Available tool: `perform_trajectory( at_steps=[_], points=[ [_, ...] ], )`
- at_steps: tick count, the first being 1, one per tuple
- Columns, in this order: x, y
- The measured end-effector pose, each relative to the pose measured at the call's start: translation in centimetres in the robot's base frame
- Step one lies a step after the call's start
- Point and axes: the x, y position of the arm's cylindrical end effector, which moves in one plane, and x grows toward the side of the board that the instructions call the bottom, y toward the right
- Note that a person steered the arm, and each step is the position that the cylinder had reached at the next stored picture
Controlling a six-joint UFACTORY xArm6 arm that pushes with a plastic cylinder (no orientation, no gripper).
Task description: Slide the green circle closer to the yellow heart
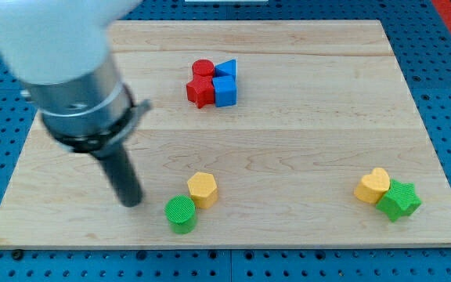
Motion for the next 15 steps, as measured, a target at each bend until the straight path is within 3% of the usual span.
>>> perform_trajectory(
  at_steps=[1, 3, 4, 6, 9, 10, 12, 15],
  points=[
    [0.1, 2.4],
    [4.2, -1.0],
    [5.7, 2.0],
    [3.3, -1.4],
    [1.6, 8.4],
    [2.5, 6.3],
    [5.8, 8.4],
    [2.6, 11.8]
  ],
)
